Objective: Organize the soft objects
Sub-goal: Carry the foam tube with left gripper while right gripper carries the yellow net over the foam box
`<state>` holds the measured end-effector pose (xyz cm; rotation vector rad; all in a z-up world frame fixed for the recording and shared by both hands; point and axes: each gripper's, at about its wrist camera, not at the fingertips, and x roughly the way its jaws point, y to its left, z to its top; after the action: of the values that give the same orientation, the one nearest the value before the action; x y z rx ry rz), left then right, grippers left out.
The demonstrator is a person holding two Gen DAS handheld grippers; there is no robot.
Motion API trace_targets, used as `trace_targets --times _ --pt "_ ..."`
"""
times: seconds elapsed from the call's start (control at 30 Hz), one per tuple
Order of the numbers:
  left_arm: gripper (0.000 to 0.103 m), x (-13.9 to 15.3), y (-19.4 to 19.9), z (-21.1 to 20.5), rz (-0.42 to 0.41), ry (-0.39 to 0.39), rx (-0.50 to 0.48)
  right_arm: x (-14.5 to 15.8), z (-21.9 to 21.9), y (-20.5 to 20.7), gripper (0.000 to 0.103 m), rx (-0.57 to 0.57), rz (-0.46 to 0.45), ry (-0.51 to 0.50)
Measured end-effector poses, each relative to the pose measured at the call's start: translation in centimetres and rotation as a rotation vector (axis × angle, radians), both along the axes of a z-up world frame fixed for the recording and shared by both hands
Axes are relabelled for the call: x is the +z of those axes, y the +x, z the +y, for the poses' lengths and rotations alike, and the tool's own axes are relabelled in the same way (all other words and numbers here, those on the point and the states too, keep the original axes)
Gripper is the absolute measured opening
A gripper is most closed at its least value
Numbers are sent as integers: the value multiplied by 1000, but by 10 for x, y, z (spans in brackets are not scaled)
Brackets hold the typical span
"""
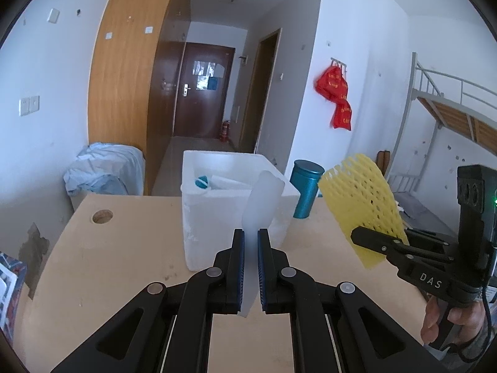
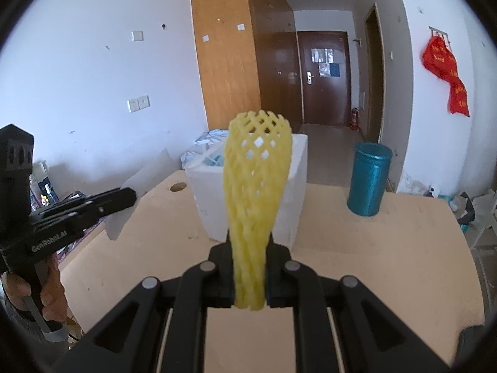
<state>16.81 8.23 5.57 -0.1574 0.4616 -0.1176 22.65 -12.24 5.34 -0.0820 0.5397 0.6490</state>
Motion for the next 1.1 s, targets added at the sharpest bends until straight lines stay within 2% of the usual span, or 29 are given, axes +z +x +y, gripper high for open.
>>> trace_targets --times 0.53,1.1 --pt "8 16 41 4 -9 29 7 23 20 29 16 11 -35 -18" --pt "8 26 97 21 8 52 60 29 40 75 16 42 11 -34"
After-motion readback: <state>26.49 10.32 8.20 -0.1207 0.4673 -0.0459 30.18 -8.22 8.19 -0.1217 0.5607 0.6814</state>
